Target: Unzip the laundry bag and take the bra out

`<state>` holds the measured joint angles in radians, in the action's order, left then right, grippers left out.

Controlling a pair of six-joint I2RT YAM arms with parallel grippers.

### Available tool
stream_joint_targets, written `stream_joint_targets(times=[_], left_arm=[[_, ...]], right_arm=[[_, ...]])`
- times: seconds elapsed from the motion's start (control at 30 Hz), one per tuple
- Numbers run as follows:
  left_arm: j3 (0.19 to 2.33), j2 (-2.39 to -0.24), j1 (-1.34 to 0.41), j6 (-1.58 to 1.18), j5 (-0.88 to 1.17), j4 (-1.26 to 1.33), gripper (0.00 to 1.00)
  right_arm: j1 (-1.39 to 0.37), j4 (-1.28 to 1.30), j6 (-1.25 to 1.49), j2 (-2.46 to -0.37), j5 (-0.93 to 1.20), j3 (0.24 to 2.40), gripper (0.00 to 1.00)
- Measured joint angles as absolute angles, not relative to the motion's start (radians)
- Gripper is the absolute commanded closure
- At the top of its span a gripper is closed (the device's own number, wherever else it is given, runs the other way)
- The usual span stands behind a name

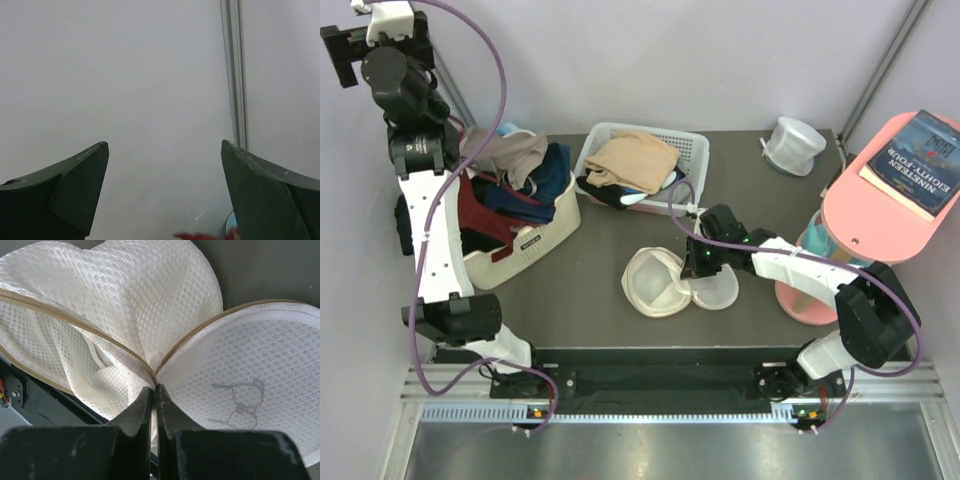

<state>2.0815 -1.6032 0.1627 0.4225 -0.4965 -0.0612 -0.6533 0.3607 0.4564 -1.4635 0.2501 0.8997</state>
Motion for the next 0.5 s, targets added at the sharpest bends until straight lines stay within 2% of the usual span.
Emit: stream_joint_targets(times=[0.33,0.43,0.47,0.5], left_arm=[[2.069,-1.557,0.162,0.409,-0.417,-0.057,0.01],[2.072,-1.538,0.152,0.364,-0.383,-0.087,0.01],[2.078,-1.532,0.145,0.352,-0.379,-0.102,0.01],[2.094,-1.526,0.116,0.337,-0.384,-0.130,0.01]], right_arm=[[-0.654,0.361,0.456,-1.464,0.247,0.900,1.00],[-0.654,0.371,0.453,-1.463,0.237,0.914,0.90],[-0.654,0.375,0.452,-1.463,0.234,0.921,0.72],[-0.655,0.382,0.448,-1.463,0.228,0.931,0.62]])
